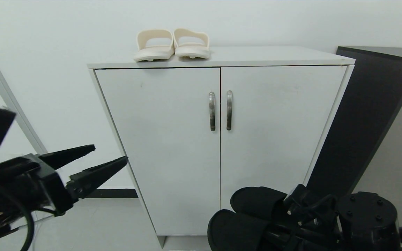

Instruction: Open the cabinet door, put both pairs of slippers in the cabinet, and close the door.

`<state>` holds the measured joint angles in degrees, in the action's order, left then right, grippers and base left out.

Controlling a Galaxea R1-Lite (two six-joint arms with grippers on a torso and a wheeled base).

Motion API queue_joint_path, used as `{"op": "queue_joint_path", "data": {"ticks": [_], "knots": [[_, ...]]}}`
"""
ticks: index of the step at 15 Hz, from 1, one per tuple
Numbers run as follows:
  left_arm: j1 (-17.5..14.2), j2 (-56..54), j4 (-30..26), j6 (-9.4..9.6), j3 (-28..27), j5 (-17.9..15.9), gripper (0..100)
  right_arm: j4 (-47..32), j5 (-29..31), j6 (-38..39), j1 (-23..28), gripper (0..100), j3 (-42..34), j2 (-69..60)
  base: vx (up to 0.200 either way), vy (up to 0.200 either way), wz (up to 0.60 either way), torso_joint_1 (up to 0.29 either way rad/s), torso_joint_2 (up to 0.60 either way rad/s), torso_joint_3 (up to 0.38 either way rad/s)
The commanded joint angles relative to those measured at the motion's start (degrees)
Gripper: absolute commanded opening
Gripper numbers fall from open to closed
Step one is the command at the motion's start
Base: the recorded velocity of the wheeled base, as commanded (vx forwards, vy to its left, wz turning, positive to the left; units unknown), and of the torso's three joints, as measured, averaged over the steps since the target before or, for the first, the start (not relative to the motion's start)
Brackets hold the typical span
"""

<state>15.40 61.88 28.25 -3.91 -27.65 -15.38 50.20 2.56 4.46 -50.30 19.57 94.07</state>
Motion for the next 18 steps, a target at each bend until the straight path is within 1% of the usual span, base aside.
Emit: {"op": "queue_joint_path", "data": {"ticks": [1,3,5,8,10,11,12,13,14,15,16,17,18], "knots": [[6.66,5.53,0.06,-0.04,-3.82,3.34,100,0.07,-0.01,0.02,-0.24,0,0.03,0.41,0.0,0.0,0.0,0.0,0.0,0.0],[11.15,9.58,1.55,-0.83,-7.42,5.89,100,0.07,-0.1,0.02,-0.24,0,0.03,0.41,0.0,0.0,0.0,0.0,0.0,0.0],[13.96,13.53,2.87,-0.92,-11.38,7.03,100,0.95,0.16,0.02,-0.15,0,0.03,0.41,0.0,0.0,0.0,0.0,0.0,0.0],[19.14,18.72,3.48,-1.27,-17.18,5.98,100,1.48,0.16,0.11,-0.06,0,-0.05,0.5,0.0,0.0,0.0,0.0,0.0,0.0],[21.87,22.76,3.48,-1.27,-21.31,4.75,100,1.48,0.08,0.02,-0.06,0,-0.05,0.5,0.0,0.0,0.0,0.0,0.0,0.0],[22.57,25.48,3.48,-1.27,-24.03,4.05,100,1.48,-0.01,0.02,-0.15,0,-0.05,0.67,0.0,0.0,0.0,0.0,0.0,0.0],[22.66,26.98,3.48,-1.27,-25.44,3.87,100,1.48,0.08,0.02,-0.06,0,-0.05,0.93,0.0,0.0,0.0,0.0,0.0,0.0],[23.45,29.97,3.48,-1.27,-28.78,2.46,100,1.48,0.08,0.11,-0.15,0,-0.14,1.11,0.0,0.0,0.0,0.0,0.0,0.0],[23.45,31.64,3.4,-1.36,-30.89,0.27,100,1.48,-0.1,0.11,-0.15,0,-0.32,1.29,0.0,0.0,0.0,0.0,0.0,0.0],[23.45,32.87,3.31,-2.85,-32.91,-3.86,100,1.48,-0.19,0.02,-0.15,0,-0.32,1.37,0.0,0.0,0.0,0.0,0.0,0.0],[23.36,33.66,3.04,-6.81,-35.19,-8.7,100,1.57,-0.19,0.11,-0.15,0,-0.23,1.81,0.0,0.0,0.0,0.0,0.0,0.0],[23.19,34.36,2.96,-9.01,-36.51,-11.86,100,1.57,-0.19,0.11,-0.15,0,-0.32,2.17,0.0,0.0,0.0,0.0,0.0,0.0],[22.92,35.5,2.96,-9.53,-37.65,-13.8,100,1.65,-0.36,0.11,-0.15,0,-0.41,2.25,0.0,0.0,0.0,0.0,0.0,0.0]]}}
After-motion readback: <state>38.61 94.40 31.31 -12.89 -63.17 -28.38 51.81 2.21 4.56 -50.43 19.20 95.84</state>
